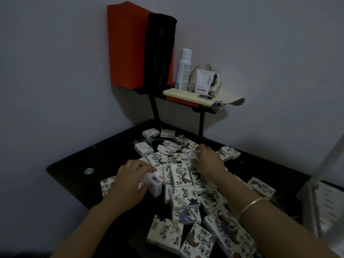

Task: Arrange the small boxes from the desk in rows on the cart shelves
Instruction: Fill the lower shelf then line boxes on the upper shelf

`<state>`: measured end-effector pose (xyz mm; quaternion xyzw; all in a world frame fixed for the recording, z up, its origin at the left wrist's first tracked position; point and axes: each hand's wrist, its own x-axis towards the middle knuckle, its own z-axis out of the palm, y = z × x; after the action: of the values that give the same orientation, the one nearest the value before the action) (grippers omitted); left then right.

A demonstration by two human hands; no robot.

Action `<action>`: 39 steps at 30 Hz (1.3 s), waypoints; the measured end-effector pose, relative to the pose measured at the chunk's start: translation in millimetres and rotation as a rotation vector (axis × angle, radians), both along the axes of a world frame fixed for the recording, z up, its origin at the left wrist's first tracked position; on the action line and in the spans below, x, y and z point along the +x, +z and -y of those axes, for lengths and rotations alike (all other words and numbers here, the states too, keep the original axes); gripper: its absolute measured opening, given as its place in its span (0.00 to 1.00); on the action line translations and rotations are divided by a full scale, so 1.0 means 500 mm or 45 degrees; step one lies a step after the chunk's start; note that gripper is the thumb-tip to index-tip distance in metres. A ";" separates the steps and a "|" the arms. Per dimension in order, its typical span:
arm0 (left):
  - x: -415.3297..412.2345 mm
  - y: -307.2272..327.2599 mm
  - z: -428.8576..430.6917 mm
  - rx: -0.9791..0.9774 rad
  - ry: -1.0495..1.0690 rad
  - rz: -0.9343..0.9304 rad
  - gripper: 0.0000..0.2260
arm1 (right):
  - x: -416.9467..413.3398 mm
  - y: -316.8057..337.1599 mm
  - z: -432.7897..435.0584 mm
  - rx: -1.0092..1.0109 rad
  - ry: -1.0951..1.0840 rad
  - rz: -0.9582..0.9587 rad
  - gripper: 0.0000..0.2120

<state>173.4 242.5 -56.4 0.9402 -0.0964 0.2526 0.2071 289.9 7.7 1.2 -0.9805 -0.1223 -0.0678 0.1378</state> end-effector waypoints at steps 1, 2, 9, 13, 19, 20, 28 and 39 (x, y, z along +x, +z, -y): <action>0.002 -0.001 -0.001 -0.002 -0.002 0.006 0.21 | 0.004 -0.006 -0.005 0.011 -0.018 -0.033 0.21; 0.005 -0.002 -0.003 0.003 -0.002 0.000 0.21 | 0.007 -0.009 -0.010 0.037 -0.042 -0.059 0.21; 0.008 -0.003 -0.001 0.000 -0.044 -0.033 0.19 | 0.009 -0.015 -0.006 0.212 -0.077 -0.089 0.26; 0.010 0.003 -0.002 0.054 -0.031 -0.012 0.17 | -0.004 0.008 0.019 0.528 -0.039 -0.038 0.32; -0.006 0.048 -0.001 -0.111 -0.036 -0.034 0.16 | -0.080 0.086 0.068 0.873 0.239 -0.108 0.32; -0.012 0.060 0.002 -0.178 -0.026 -0.059 0.15 | -0.099 0.101 0.073 0.902 0.277 -0.116 0.30; -0.078 0.186 0.103 -0.842 -0.245 -0.165 0.19 | -0.257 0.223 0.132 0.948 0.353 0.001 0.22; -0.176 0.401 0.352 -0.972 -0.831 -0.064 0.12 | -0.487 0.407 0.334 0.905 0.372 0.552 0.21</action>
<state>85.5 66.6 144.1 0.7240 -0.2812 0.1693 0.6067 46.3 -159.5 204.5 -0.8078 -0.2549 -0.2895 0.4458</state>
